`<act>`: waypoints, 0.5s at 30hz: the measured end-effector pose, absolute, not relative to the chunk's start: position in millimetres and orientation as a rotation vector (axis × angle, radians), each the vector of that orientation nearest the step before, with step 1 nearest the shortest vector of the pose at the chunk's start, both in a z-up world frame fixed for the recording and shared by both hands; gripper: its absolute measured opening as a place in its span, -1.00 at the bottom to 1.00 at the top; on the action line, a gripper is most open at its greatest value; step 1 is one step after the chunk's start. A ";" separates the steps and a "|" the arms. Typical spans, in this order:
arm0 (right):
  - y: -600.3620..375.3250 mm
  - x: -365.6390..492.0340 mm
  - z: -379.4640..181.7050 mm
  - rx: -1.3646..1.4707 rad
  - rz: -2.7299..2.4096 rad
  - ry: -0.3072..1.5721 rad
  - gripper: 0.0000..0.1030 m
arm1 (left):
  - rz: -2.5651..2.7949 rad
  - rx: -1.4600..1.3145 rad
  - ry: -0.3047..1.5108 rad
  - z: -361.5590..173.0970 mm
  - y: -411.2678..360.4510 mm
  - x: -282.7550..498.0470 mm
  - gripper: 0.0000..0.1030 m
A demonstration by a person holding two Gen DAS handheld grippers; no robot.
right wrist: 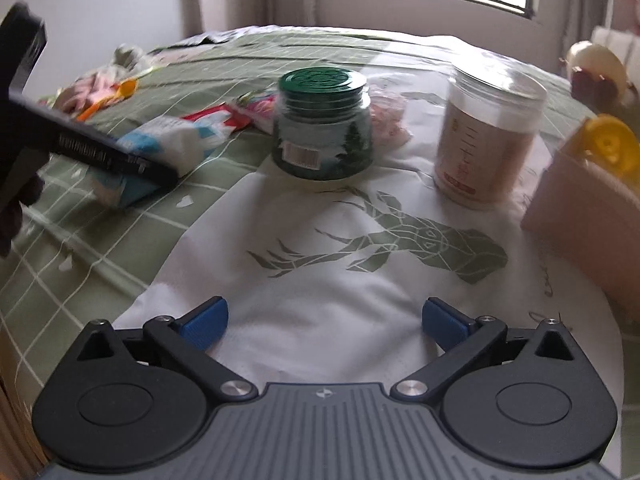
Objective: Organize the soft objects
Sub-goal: 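Grasp the red tea sachet with the right gripper while the left gripper holds the wipes pack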
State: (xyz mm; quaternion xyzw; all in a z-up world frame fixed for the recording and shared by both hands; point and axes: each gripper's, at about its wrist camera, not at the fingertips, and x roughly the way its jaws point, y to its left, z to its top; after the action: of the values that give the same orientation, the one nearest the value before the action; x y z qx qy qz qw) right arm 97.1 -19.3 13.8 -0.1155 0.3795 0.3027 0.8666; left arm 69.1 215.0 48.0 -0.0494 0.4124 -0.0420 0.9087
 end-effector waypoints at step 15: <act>148.9 173.8 98.2 -0.105 0.893 0.904 0.83 | 0.268 -0.319 0.589 53.4 306.2 -8.6 0.14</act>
State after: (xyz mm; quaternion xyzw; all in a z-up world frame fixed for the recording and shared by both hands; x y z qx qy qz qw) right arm 173.8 148.9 98.2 -0.0492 0.4218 0.4169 0.8036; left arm -8.6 306.2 53.4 -0.1561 0.2880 0.1310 0.9357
